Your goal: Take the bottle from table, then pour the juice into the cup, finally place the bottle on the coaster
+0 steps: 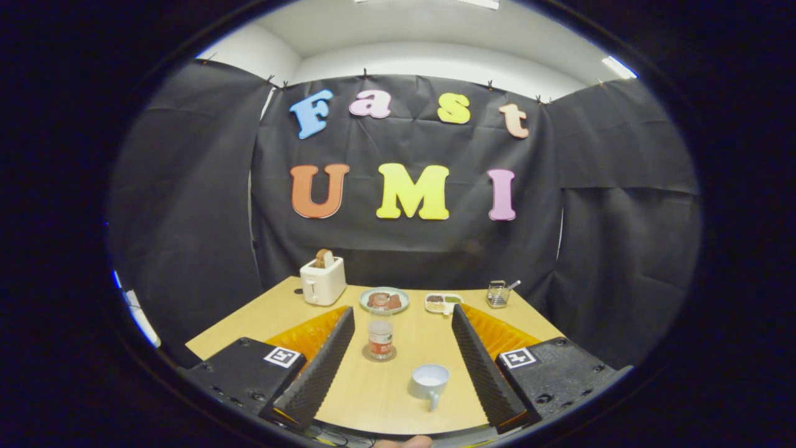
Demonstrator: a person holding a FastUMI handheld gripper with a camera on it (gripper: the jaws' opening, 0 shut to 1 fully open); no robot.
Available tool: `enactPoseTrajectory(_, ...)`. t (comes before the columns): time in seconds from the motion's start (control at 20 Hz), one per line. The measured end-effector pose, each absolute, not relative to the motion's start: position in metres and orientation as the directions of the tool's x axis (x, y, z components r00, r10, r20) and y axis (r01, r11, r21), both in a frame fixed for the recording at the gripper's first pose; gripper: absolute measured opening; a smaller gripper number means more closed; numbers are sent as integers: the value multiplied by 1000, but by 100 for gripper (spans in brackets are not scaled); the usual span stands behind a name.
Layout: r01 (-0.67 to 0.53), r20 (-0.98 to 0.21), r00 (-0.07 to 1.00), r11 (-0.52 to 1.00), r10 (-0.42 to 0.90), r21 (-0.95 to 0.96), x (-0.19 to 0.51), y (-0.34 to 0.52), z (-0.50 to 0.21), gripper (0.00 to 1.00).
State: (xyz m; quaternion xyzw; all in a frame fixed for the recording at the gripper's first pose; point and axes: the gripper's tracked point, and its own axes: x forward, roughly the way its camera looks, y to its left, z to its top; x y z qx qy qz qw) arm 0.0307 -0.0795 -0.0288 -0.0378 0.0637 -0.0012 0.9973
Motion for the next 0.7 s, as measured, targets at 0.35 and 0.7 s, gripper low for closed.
enactPoseTrajectory(0.35,10,-54,998,998,-13,-59,1,-84,9,100)
enactPoseTrajectory(0.7,38,15,999,997,-37,-64,-31,-91,39,100)
